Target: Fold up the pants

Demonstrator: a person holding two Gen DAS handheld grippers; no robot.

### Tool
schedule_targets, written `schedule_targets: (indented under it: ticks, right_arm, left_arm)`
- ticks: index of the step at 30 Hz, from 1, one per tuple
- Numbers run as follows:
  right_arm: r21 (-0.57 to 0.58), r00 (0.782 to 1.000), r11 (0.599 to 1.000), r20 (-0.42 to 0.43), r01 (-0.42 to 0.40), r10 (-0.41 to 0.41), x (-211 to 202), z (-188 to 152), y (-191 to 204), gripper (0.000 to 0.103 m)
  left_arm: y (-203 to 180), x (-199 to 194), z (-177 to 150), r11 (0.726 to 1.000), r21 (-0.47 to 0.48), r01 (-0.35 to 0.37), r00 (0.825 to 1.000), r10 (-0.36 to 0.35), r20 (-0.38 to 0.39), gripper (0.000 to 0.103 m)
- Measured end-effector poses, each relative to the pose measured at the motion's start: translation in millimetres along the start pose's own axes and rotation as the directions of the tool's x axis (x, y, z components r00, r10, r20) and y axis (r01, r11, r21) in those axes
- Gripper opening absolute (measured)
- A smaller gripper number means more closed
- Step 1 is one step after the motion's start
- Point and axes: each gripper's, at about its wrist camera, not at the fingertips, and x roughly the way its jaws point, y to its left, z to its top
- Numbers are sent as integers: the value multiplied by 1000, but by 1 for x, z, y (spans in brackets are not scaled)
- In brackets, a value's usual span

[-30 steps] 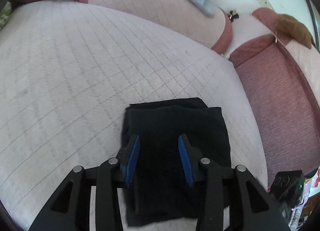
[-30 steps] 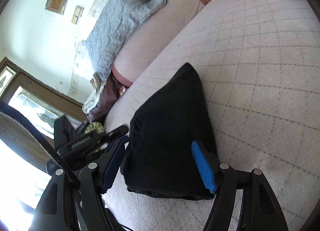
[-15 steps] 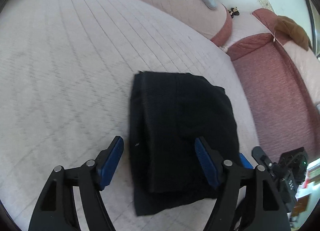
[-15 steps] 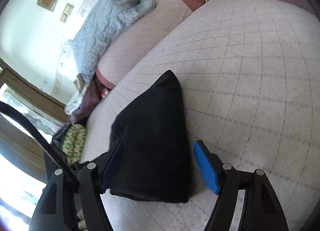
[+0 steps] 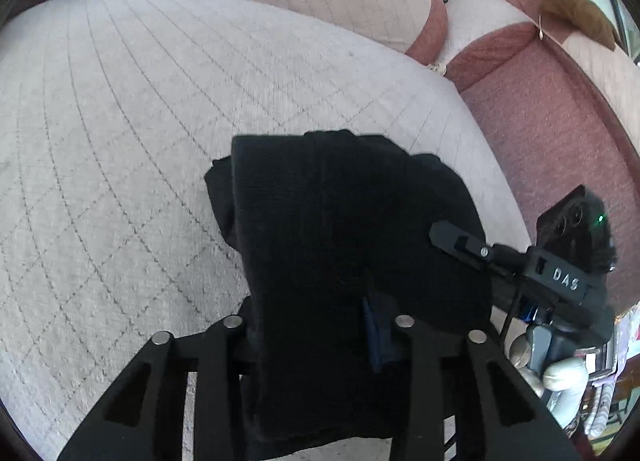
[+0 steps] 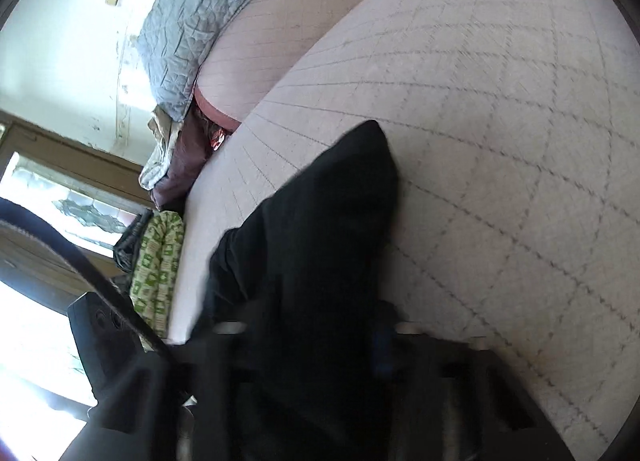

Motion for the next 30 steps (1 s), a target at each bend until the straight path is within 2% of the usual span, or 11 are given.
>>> schedule_targets:
  ticks: [3,7,10,11,12,14,17,21,23,25,30]
  right_arm:
    - [-36,1000,999,26,-1,2,-8,3,12,28]
    - [-106,996,994,88,-24,33,-20,21,40,27]
    - [-144,992,989,127,18,0,-18,42,46,30]
    - [-140,990,989,139,38,-18,-15,48,43,36]
    - [-128,989,990,144,58,-39,-10,53,36,56]
    - [-90,986,990,139,105,-92,-2,58,19,78]
    - [-44,983,990,128,137,-131,-2,59,4,78]
    - [-75,967,989,231,128,-108,-29,61,17,77]
    - [-70,965,995,258,64,-44,-40,59,23,74]
    - [-57,969,998,245,-10,24,-44,54,26,72]
    - [-9,988,997,131,-78,78,-20,33,27,72]
  left_arm:
    - [-6,-8,6,1000,8,-2,1000,2,29,32]
    - [-7,-5,36,1000,-18,23,999,-22,47,32]
    - [-7,6,61,999,-27,22,998,-21,52,33]
    - [-4,16,71,999,-37,6,999,-4,42,35]
    - [0,25,76,999,-48,-16,999,17,28,38]
    - [14,49,82,994,-95,-62,998,59,-36,41]
    - [28,39,79,988,-151,31,999,-35,-27,41]
    - [22,-4,75,994,-101,33,998,-28,53,40]
    - [18,-22,82,991,-116,70,993,-58,106,40]
    - [14,-24,97,985,-128,112,987,-95,127,42]
    - [11,15,126,987,-138,79,994,-68,81,43]
